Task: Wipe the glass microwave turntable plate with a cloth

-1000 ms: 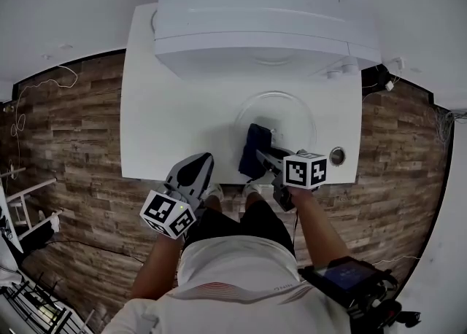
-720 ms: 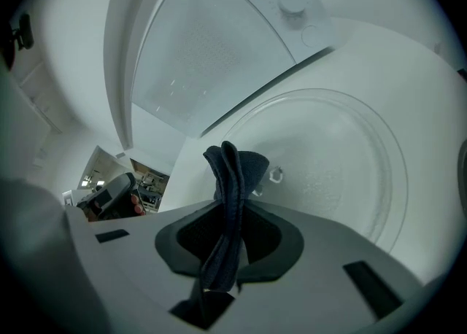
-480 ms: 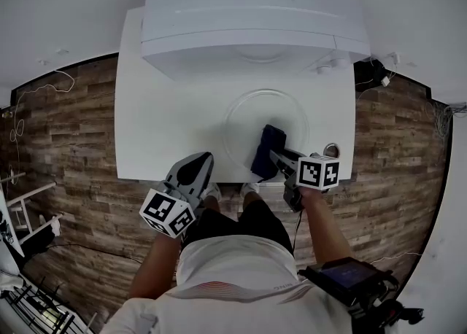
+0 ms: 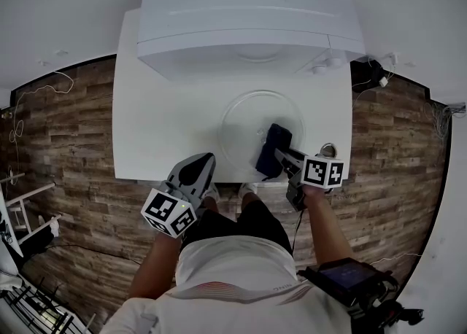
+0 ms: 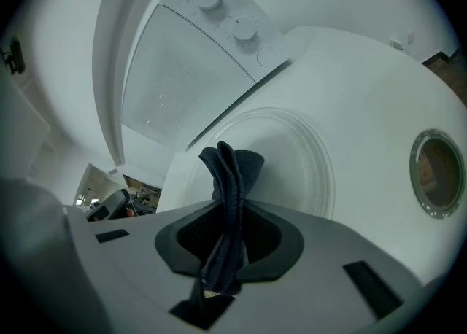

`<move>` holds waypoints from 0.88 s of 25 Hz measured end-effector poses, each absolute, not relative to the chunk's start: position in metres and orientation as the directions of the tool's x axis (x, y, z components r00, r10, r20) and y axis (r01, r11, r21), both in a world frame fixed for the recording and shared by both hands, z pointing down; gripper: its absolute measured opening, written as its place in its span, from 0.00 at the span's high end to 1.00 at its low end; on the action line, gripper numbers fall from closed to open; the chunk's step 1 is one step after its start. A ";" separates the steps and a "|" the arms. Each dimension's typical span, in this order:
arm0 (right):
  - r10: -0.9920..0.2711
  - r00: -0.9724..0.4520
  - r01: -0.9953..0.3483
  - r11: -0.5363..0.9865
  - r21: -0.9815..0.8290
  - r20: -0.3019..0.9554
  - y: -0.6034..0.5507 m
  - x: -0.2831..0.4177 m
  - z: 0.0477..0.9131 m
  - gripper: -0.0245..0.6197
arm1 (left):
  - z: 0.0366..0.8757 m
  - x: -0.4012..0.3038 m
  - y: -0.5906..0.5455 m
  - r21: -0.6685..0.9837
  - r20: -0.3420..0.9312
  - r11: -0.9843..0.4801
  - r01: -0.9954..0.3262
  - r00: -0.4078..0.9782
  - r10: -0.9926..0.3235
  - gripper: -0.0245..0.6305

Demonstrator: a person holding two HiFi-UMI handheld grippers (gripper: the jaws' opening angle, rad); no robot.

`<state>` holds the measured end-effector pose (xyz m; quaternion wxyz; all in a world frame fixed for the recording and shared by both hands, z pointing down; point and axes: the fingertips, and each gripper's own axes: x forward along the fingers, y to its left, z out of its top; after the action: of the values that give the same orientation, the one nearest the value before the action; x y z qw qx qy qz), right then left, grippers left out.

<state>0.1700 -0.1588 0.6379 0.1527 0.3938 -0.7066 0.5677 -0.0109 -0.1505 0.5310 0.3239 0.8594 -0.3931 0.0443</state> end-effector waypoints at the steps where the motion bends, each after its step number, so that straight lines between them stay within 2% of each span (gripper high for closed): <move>1: -0.382 -0.644 -0.729 0.045 -0.683 0.663 -0.159 0.170 0.638 0.86 | 0.531 -0.010 -0.150 0.521 0.330 -0.482 -0.704 0.688 -0.646 0.95; 22: -0.432 -0.568 -0.758 -0.057 -0.650 0.700 -0.168 0.244 0.634 0.86 | 0.533 0.003 -0.149 0.516 0.340 -0.493 -0.700 0.696 -0.632 0.95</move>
<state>0.2437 -0.1679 0.6340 0.1411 0.4426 -0.6721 0.5766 0.0029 -0.1491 0.5326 0.3230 0.8624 -0.3862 0.0527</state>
